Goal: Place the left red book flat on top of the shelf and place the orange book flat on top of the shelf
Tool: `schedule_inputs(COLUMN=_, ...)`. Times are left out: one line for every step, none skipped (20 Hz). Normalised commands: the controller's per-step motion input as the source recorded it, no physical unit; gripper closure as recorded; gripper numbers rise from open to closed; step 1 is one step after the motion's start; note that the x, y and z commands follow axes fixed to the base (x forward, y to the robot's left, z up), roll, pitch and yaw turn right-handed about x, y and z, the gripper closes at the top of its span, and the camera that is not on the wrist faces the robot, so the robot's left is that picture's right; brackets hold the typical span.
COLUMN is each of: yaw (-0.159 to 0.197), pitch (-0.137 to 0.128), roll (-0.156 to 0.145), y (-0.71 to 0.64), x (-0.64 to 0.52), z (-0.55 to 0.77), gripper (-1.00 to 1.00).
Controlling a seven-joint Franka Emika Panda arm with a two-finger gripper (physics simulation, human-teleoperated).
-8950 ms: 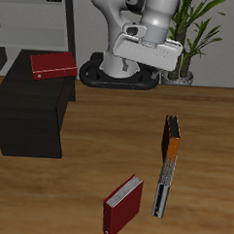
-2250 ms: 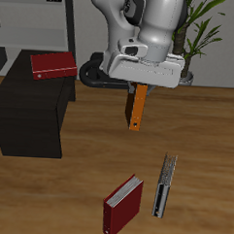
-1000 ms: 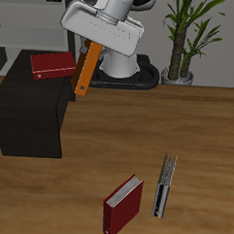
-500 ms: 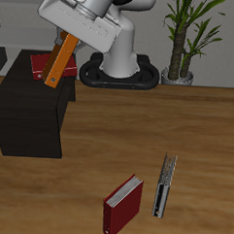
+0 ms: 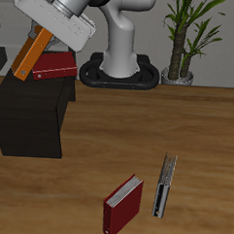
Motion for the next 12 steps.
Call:
schedule_inputs(yaw=0.0, pitch=0.0, roll=0.0, y=0.12, x=-0.01, z=-0.01, gripper=1.0)
schedule_inputs(yaw=0.068, pitch=-0.044, roll=-0.091, y=-0.4, x=0.0, z=-0.23, gripper=1.0)
schedule_inputs(yaw=0.036, pitch=0.057, roll=-0.06, y=-0.29, x=0.05, z=-0.34, gripper=1.0)
schedule_inputs(yaw=0.066, pitch=-0.009, roll=-0.08, y=-0.53, x=0.02, z=-0.32, gripper=1.0)
schedule_inputs(yaw=-0.044, pitch=0.074, roll=-0.054, y=-0.22, x=-0.01, z=-0.26, gripper=1.0)
schedule_inputs(yaw=0.093, pitch=-0.006, roll=-0.074, y=-0.33, x=0.06, z=-0.33, gripper=1.0)
schedule_inputs(yaw=0.061, pitch=0.019, roll=-0.073, y=-0.25, x=0.01, z=-0.35, gripper=1.0)
schedule_inputs(yaw=-0.028, pitch=0.05, roll=-0.051, y=-0.35, x=0.05, z=-0.31, gripper=1.0)
schedule_inputs(yaw=0.041, pitch=0.004, roll=0.006, y=-0.1, x=0.0, z=-0.3, gripper=1.0)
schedule_inputs(yaw=-0.002, pitch=0.128, roll=-0.001, y=-0.13, x=0.07, z=-0.57, gripper=1.0)
schedule_inputs(yaw=0.089, pitch=0.049, roll=-0.093, y=-0.01, x=0.03, z=-0.26, gripper=1.0)
schedule_inputs(yaw=0.131, pitch=0.045, roll=-0.028, y=-0.07, x=0.18, z=-0.56, gripper=1.0)
